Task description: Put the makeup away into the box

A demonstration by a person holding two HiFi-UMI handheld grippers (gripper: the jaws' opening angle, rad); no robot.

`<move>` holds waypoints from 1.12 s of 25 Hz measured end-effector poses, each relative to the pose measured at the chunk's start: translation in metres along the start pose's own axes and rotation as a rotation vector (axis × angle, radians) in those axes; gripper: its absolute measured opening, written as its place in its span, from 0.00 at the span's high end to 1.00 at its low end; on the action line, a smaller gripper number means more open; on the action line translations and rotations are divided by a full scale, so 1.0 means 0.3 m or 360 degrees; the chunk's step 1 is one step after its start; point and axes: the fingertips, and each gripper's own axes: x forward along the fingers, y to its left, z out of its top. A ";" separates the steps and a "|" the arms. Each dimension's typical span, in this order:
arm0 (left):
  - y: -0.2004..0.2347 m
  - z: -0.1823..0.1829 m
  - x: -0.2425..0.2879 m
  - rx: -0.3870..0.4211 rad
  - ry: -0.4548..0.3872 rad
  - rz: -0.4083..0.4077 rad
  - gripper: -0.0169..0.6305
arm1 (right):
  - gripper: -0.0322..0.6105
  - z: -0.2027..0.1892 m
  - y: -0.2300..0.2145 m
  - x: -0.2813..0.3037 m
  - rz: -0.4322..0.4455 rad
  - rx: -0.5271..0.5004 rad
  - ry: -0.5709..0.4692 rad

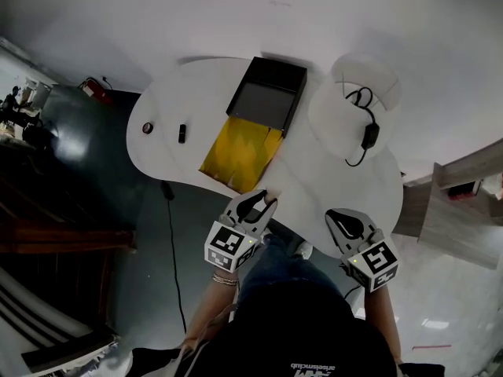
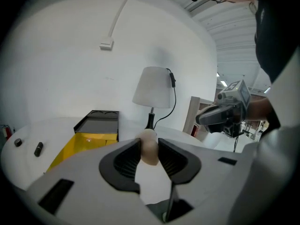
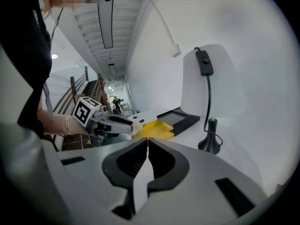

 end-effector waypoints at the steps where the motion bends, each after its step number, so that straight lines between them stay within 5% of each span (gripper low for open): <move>1: 0.013 -0.003 -0.011 -0.0015 -0.0008 0.0020 0.78 | 0.91 -0.001 0.004 0.017 0.0019 -0.0012 0.0016; 17: 0.245 -0.070 -0.218 -0.0126 -0.0044 0.0081 0.78 | 0.91 0.125 0.219 0.321 0.0168 -0.0117 0.0043; 28: 0.397 -0.106 -0.313 -0.0107 -0.0051 -0.0028 0.78 | 0.91 0.148 0.353 0.462 0.0075 -0.0091 0.0054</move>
